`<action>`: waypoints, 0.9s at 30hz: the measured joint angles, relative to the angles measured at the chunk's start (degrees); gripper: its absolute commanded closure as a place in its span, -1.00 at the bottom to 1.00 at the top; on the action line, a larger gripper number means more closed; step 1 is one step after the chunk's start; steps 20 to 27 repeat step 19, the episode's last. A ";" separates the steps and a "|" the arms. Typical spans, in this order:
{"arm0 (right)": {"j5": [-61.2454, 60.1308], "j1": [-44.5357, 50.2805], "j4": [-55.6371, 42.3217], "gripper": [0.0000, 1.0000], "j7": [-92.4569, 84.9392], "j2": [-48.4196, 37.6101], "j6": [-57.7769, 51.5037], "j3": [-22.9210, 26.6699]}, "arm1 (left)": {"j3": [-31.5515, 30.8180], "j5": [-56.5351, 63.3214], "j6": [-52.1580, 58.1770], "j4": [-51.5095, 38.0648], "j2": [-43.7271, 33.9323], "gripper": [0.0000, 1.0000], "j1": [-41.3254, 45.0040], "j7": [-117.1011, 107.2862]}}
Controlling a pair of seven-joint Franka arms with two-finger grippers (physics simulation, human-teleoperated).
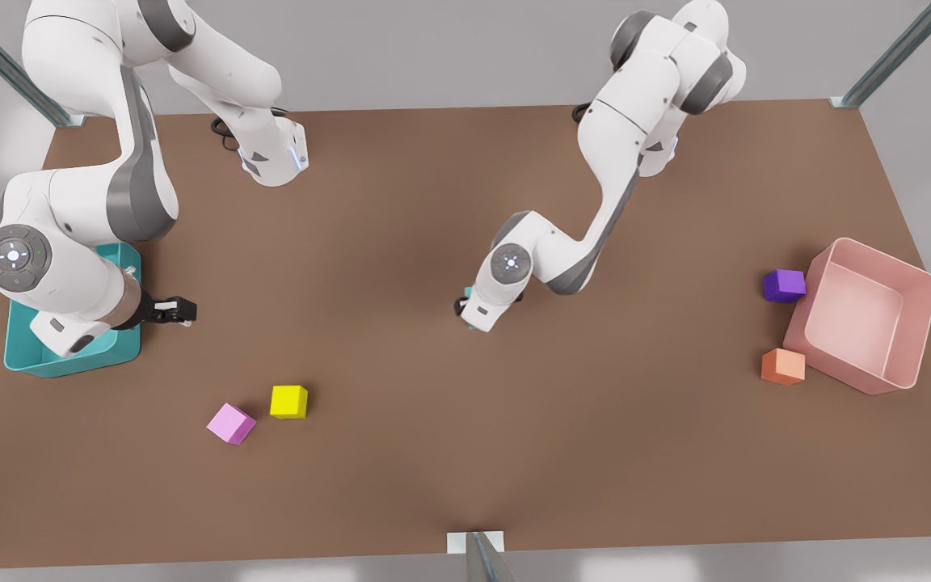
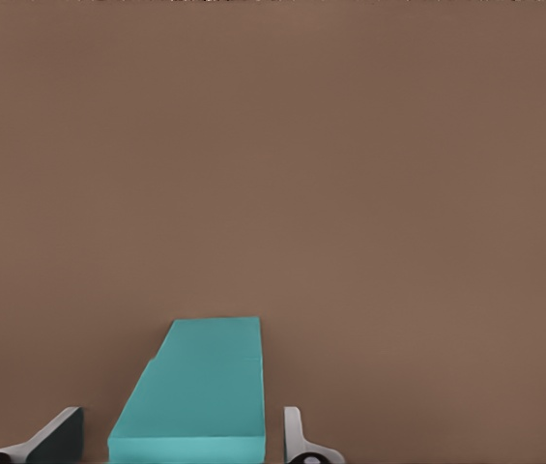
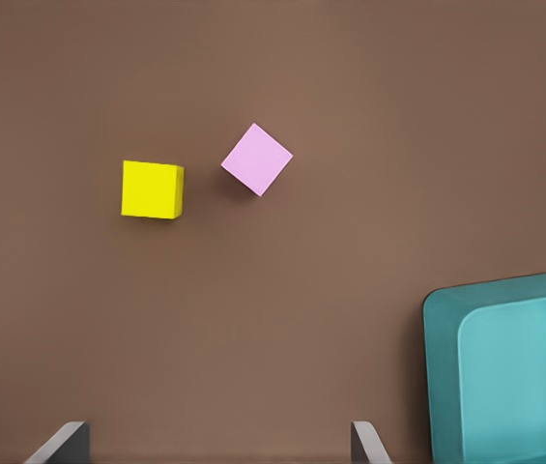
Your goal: Stack the two blue cubes on top of each other
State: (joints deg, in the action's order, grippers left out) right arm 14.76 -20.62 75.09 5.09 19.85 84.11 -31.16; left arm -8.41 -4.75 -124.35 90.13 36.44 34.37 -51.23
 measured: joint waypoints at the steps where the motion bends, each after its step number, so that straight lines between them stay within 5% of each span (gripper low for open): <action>1: 0.01 -0.02 0.00 -1.00 -0.03 0.00 0.00 0.00 | -0.01 0.16 0.17 -0.01 -0.43 -1.00 -0.02 -0.06; 8: 0.03 -0.03 -0.27 -1.00 -0.23 0.00 0.01 0.00 | 0.09 0.94 4.05 -2.24 -4.40 -1.00 -2.55 -0.29; 12: -0.02 -0.04 -0.49 -1.00 -0.32 0.00 0.02 0.00 | 0.28 5.77 24.76 -21.52 -11.33 -1.00 -19.88 4.73; 16: -0.07 -0.09 -0.58 -1.00 -0.39 0.00 0.02 -0.01 | 0.16 6.87 36.72 -15.26 -21.30 -1.00 -28.93 12.00; 27: -0.11 -0.07 -1.42 -1.00 -0.44 0.07 0.02 0.00 | 1.84 6.33 42.65 -14.54 -22.40 -1.00 -28.69 16.57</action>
